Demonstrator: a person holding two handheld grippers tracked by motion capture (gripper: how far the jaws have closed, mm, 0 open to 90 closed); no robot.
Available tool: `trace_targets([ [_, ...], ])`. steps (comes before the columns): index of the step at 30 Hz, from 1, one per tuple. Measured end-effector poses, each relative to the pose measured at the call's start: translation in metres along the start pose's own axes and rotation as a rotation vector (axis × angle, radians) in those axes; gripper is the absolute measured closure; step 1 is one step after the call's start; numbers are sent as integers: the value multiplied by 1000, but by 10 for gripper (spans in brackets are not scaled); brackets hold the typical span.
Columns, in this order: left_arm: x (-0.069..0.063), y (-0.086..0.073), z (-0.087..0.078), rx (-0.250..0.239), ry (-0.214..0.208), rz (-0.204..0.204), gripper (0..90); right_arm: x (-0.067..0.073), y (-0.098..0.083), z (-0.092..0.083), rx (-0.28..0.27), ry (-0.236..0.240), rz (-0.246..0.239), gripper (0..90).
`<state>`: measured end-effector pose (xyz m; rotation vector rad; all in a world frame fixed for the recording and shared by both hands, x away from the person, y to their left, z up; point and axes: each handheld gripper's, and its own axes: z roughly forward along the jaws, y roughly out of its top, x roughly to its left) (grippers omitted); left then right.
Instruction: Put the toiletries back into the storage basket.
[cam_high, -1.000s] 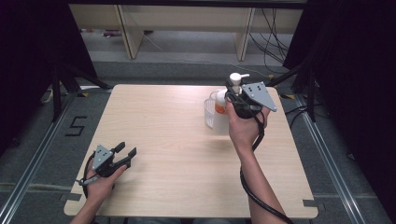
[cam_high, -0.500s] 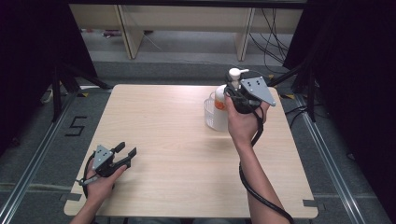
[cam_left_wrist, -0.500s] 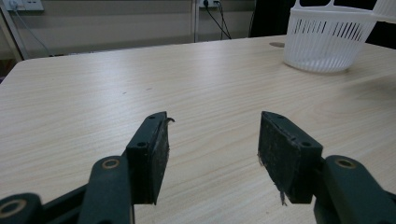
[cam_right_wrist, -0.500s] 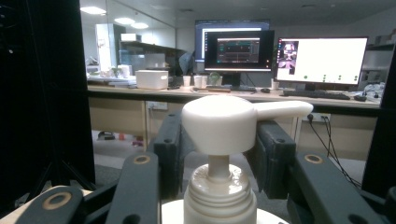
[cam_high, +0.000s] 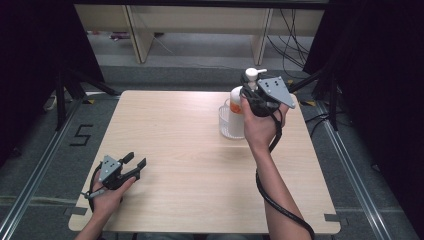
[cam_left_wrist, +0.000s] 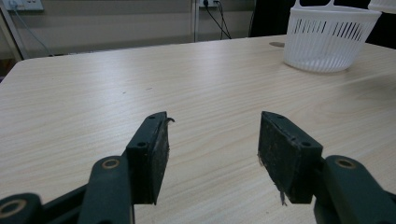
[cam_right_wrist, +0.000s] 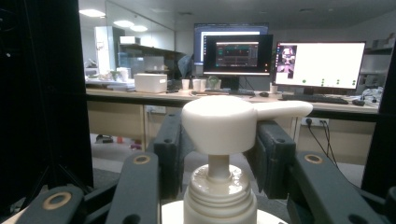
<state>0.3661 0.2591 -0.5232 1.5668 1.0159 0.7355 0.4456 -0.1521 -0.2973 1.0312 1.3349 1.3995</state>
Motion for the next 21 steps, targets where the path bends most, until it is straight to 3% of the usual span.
trace_targets([
  [13, 0, 0, 0, 1, -1, -1, 425, -2, 4, 6, 7, -2, 10, 597],
  [14, 0, 0, 0, 0, -1, -2, 425, -4, 4, 8, -1, -12, -6, 598],
  [16, 0, 0, 0, 0, 0, -1, 424, -3, 5, 8, 7, -10, 17, 598],
  [18, 0, 0, 0, 0, 0, -1, 425, -4, 6, 10, 2, -19, -5, 598],
  [21, 0, 0, 0, 0, -1, -1, 424, -4, 7, 12, 13, -15, 0, 598],
])
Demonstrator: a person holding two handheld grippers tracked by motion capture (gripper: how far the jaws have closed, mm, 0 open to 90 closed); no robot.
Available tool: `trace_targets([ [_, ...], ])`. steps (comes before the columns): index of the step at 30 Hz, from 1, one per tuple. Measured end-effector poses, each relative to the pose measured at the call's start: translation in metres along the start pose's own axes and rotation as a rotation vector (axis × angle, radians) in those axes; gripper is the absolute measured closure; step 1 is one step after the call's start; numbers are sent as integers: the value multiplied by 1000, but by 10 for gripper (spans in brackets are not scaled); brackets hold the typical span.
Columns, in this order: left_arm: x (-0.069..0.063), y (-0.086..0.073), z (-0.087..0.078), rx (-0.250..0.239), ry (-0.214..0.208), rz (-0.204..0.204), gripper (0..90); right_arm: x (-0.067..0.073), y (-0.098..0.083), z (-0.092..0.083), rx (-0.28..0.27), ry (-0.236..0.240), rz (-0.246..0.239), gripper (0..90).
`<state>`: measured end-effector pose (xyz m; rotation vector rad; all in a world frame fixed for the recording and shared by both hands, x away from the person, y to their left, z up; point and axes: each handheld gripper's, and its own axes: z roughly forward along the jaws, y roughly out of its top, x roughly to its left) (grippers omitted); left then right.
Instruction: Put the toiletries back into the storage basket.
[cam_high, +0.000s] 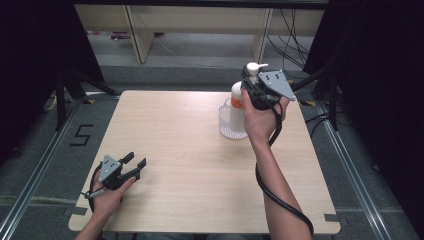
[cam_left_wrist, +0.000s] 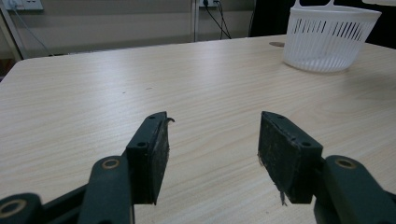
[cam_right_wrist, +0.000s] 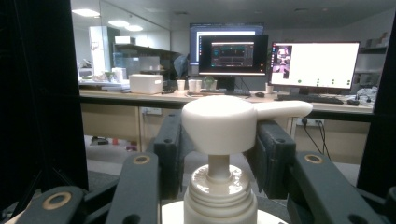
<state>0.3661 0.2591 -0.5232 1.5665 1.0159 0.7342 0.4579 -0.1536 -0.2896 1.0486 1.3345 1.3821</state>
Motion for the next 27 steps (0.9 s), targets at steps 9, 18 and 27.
trace_targets([
  [9, 0, 0, 0, 0, 0, -1, 424, 0, 3, 7, -4, -7, 15, 598],
  [18, 0, 0, 0, 2, 2, -6, 424, -3, 7, 14, 7, -15, 14, 598],
  [27, 0, 0, 0, 2, 2, -6, 424, -5, 10, 22, 8, -24, 14, 597],
])
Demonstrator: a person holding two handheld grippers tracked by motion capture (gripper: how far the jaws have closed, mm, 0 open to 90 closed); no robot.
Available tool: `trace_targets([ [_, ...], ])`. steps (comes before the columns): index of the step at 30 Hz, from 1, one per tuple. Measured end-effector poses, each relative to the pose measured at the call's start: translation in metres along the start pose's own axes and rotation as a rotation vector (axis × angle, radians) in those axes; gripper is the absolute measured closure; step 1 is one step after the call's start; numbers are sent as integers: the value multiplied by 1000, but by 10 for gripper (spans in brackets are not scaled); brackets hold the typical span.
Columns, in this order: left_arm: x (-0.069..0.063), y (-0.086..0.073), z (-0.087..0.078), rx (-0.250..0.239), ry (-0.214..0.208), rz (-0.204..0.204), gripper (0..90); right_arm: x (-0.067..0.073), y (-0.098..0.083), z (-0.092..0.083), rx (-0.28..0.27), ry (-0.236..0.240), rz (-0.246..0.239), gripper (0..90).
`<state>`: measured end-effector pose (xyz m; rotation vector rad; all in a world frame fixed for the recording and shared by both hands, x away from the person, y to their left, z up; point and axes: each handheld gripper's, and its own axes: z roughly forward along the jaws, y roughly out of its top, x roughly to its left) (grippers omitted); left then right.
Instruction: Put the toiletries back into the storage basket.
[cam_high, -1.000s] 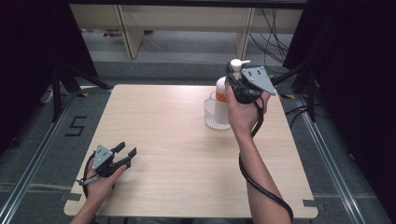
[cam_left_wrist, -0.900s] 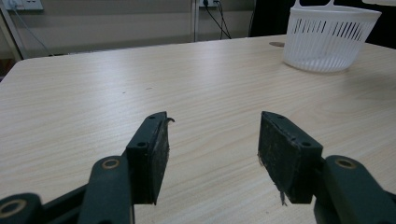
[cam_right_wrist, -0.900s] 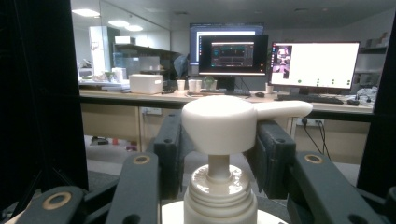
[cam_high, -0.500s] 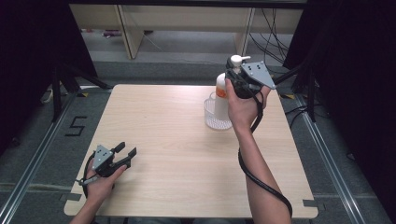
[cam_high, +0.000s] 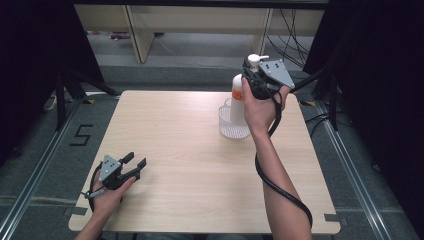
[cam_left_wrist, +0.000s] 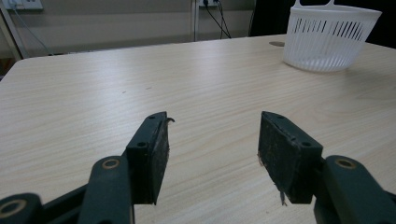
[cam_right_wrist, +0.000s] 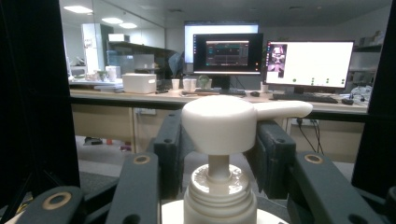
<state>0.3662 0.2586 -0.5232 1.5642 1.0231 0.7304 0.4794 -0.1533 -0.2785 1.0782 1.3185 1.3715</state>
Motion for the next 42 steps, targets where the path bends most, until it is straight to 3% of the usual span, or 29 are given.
trace_targets([
  [23, 0, 0, 0, -1, -2, -3, 425, -1, 4, 21, 6, -10, -6, 597],
  [42, 0, 0, 0, -1, -3, -2, 425, 1, 0, 35, 45, -6, 4, 598],
])
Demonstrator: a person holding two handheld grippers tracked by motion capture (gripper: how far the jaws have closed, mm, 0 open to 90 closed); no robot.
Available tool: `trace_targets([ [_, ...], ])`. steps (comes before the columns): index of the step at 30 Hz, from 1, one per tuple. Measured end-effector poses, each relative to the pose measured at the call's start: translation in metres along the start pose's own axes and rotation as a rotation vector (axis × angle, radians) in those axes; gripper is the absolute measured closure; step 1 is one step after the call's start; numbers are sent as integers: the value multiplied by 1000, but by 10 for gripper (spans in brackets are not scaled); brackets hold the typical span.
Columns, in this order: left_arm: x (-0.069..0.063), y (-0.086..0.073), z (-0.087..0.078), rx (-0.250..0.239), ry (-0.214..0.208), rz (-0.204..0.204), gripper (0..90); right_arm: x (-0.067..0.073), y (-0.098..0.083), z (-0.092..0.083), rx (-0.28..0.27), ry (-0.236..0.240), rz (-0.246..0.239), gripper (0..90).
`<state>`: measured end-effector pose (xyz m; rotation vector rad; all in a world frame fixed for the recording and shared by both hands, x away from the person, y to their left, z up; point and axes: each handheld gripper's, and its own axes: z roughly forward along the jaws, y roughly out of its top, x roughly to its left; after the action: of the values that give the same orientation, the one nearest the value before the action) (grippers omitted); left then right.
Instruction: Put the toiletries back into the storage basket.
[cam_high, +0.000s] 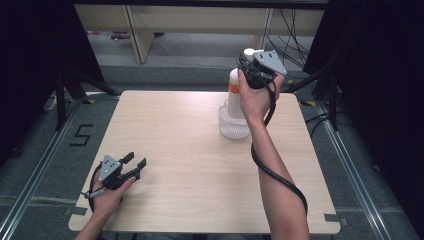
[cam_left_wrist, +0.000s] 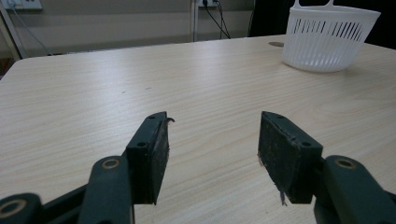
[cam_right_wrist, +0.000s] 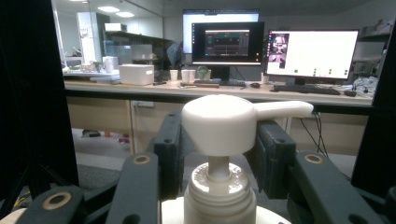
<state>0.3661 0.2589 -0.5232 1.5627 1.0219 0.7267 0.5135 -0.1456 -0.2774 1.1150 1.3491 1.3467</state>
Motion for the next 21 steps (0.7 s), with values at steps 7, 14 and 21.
trace_targets([
  [7, 0, 0, 0, 1, -1, 1, 424, 0, -3, 6, 11, 7, -8, 597],
  [14, 0, 0, 0, 0, -1, 0, 425, 1, -6, 11, 27, 5, 3, 597],
  [21, 0, 0, 0, 1, -1, 0, 424, 0, -10, 14, 42, 0, 3, 597],
])
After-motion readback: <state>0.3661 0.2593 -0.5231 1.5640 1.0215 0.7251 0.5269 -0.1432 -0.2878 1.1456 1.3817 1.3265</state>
